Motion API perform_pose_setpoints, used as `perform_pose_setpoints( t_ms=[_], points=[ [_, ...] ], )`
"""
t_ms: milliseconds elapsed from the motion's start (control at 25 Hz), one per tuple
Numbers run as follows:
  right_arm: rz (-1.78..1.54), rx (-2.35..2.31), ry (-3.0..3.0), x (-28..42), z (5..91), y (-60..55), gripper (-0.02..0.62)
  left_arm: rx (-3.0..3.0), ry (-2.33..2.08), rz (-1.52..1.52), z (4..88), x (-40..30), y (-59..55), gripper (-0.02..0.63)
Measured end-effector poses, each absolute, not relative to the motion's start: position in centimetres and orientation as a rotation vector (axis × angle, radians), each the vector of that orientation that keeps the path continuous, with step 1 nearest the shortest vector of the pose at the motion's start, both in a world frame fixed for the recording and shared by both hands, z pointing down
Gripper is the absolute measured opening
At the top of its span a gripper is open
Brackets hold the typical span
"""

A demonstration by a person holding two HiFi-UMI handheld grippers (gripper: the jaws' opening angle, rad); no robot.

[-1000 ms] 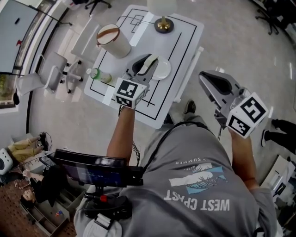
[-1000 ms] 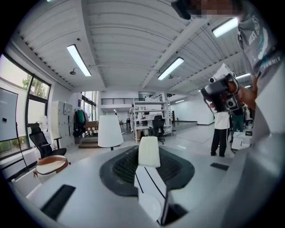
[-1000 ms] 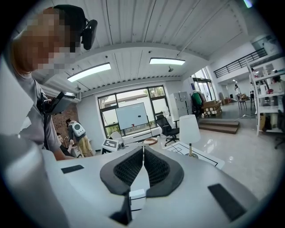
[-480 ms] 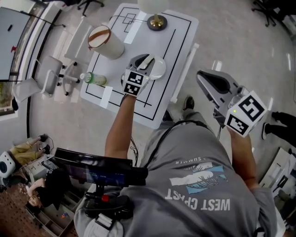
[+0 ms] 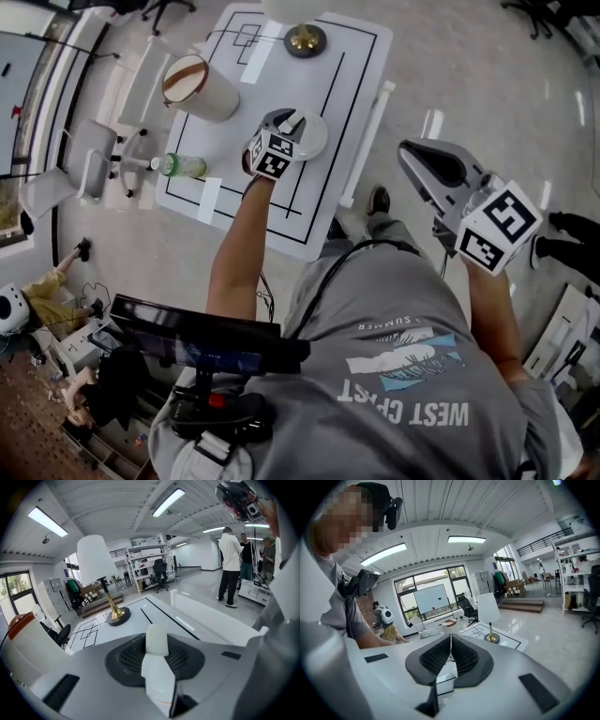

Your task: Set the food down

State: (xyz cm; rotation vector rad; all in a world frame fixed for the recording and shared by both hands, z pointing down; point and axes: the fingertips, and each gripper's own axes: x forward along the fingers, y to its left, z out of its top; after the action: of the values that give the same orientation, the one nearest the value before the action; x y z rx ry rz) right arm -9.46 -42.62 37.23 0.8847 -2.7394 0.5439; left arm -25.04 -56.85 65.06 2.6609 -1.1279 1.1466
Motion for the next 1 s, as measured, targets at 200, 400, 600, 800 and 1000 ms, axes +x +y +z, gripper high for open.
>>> perform_pose_setpoints(
  t_ms=[200,400,600,800,1000],
  points=[
    [0.551,0.901,-2.728,-9.2,37.5,-43.0,0.009,2.621,-1.077,1.265,68.0,-25.5,-57.1,0.107],
    [0.565,0.917,-2.71,-8.9,37.9,-43.6,0.009,2.599,-1.044,1.363,70.0,-26.0,-57.4,0.107],
    [0.571,0.915,-2.703,-9.2,38.2,-44.0,0.009,2.583,-1.033,1.509,71.3,-26.6,-57.9,0.107],
    [0.572,0.911,-2.702,-9.4,38.3,-44.4,0.009,2.59,-1.013,1.665,72.1,-26.8,-58.1,0.107],
    [0.575,0.901,-2.703,-9.7,38.6,-44.8,0.009,2.604,-0.961,1.813,73.1,-26.9,-57.7,0.107]
  ],
)
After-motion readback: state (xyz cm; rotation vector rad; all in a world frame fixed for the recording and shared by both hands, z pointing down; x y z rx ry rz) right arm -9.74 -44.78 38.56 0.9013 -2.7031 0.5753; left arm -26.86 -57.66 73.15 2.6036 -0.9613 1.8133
